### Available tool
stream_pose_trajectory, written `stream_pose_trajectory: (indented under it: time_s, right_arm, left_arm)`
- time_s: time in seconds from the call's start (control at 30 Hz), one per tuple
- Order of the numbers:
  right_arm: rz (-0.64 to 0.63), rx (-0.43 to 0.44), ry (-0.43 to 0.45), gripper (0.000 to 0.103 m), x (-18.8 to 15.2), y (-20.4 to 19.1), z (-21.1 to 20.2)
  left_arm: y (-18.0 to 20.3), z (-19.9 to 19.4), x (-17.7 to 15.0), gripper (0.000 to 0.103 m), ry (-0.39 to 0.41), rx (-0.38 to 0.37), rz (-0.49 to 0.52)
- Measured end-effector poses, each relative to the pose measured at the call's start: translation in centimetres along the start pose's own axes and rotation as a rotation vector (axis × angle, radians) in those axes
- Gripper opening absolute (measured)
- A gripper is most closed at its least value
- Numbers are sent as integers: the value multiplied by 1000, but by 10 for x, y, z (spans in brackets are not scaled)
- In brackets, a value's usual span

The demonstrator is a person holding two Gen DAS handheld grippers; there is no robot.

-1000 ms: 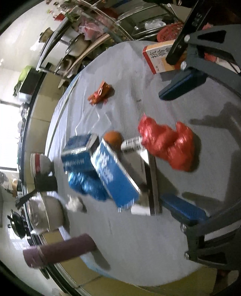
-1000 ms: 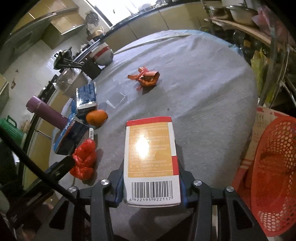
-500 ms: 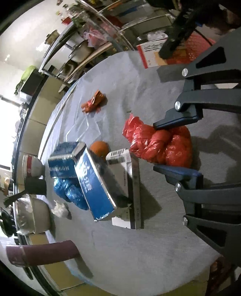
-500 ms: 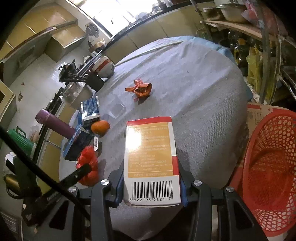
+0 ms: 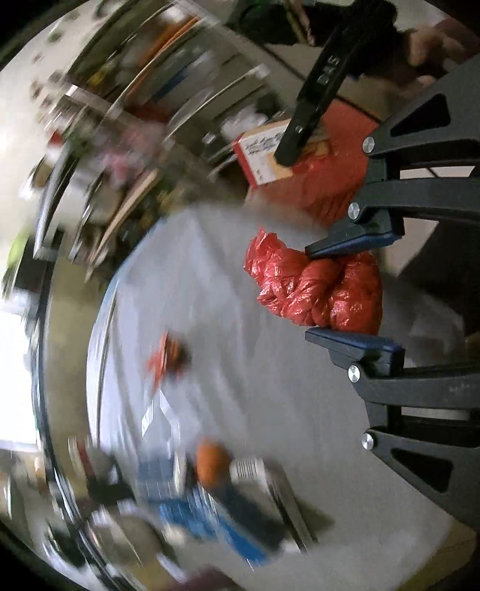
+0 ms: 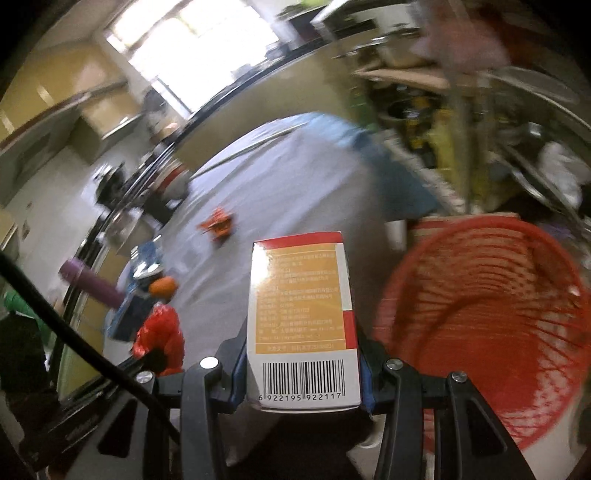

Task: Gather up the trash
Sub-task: 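Carry the red bag and medicine box with both tools over the red basket, then open both tools to drop the bag and box into the red basket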

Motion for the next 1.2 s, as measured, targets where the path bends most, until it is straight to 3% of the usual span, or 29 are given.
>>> stream_pose_trajectory:
  time_s: [0.3,0.5,0.6,0.63,0.73,0.83,0.97,1.2]
  right_arm:
    - [257,-145,1,49,-10,118,-21]
    - [328,-166,17,52,-6,143,-32]
    - [353,-161,14,65,-4,147,-35]
    - [361,-162,14,65,-5,148,-36]
    - [368,-148,25,65,-4,147,-40]
    - [351,-150,39,65,-1,139,-42]
    - [294,-137,58,65,4,117,-45]
    - [141,-107,61,65,11,48,-42]
  left_arm:
    - [96,67,4,40,-141,-152,183]
    - [128,96,-1,42,-216,-193,227]
    - [131,97,-2,61,-227,-204,218]
    - [129,93,-2,64,-216,-204,212]
    - [122,83,3,65,-195,-196,203]
    - [112,69,8,65,-166,-181,188]
    - [90,29,15,65,-77,-100,184]
    - [28,-50,10,69,92,148,172]
Point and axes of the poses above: each gripper's, at about its wrist camera, not at the fingertips, and z roughly the way its jaws point, y to its right, x to its top, the point moved 4 cm from there along z, roughly the way its jaws point, and after that the axes turned 10 degrees about -x, right-handed, at the moved point
